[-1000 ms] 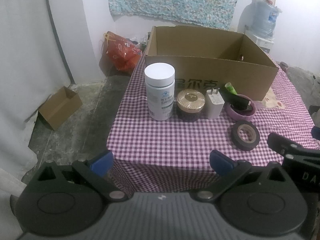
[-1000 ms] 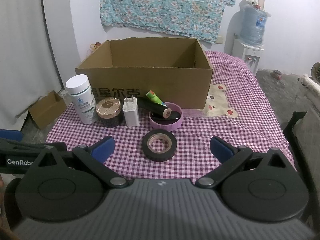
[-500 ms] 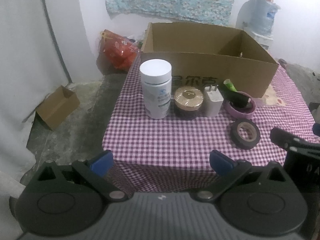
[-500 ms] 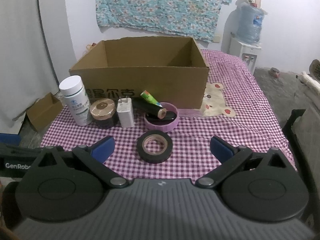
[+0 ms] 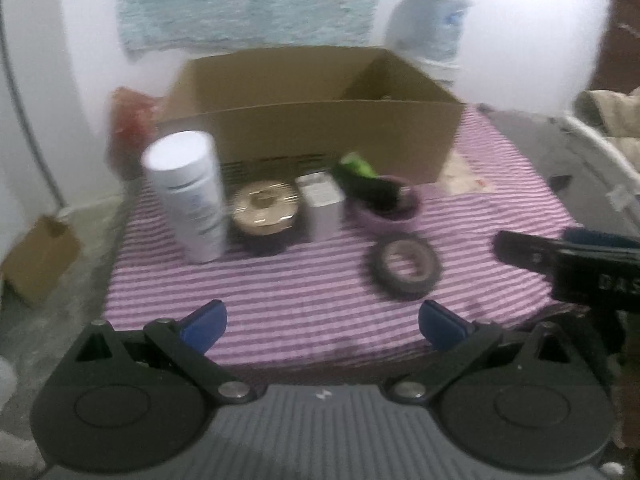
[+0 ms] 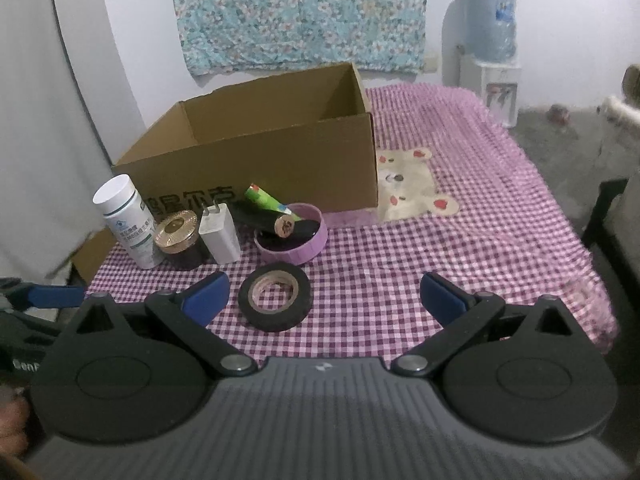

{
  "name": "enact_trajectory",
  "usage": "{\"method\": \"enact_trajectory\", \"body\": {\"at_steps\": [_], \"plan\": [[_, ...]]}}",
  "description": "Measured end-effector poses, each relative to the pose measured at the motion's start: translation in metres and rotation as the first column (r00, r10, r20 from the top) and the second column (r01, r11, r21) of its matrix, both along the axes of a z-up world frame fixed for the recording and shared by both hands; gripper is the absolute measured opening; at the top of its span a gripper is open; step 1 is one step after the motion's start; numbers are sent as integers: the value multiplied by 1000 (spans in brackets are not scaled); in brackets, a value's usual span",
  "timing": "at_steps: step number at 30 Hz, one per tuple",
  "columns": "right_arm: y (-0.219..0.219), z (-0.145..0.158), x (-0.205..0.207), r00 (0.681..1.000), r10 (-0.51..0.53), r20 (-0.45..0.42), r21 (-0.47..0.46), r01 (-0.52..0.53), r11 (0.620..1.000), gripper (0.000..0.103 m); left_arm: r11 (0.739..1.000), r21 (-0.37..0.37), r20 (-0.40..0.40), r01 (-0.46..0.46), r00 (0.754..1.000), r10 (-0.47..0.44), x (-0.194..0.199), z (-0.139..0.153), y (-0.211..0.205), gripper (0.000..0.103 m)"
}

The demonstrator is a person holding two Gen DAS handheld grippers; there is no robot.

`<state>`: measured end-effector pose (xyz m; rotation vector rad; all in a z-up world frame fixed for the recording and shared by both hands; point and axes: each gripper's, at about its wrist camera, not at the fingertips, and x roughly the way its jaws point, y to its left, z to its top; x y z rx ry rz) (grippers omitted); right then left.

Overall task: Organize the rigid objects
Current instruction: 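Reach the right gripper into the pink bowl and grasp the black cylinder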

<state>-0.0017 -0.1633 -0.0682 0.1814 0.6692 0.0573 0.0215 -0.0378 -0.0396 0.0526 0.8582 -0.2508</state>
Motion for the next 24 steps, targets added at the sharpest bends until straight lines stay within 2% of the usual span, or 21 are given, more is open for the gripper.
{"method": "enact_trajectory", "body": {"at_steps": [2, 6, 12, 17, 19, 21, 24], "plan": [[-8, -5, 6, 1000, 10, -8, 50, -10, 999, 101, 999, -13, 12, 30, 999, -30, 3, -3, -7, 102], [-19, -16, 23, 999, 30, -31, 112, -27, 993, 97, 994, 39, 27, 103, 994, -104, 13, -10, -27, 88], [-25, -32, 49, 995, 69, -74, 173, -55, 983, 79, 978, 85, 6, 191, 981, -193, 30, -23, -52, 86], [-26, -38, 68, 990, 114, -84, 213, -94, 973, 64, 975, 83, 13, 208, 978, -210, 41, -28, -62, 85], [-24, -35, 76, 988, 140, -66, 205, -124, 971, 60, 975, 80, 31, 208, 977, -211, 46, -29, -62, 80], [-19, -27, 88, 983, 180, -44, 185, -169, 968, 55, 976, 74, 40, 206, 977, -210, 51, -29, -63, 69], [-11, -16, 108, 966, 257, -21, 148, -251, 957, 49, 978, 38, 37, 206, 978, -207, 60, -32, -62, 57]]}}
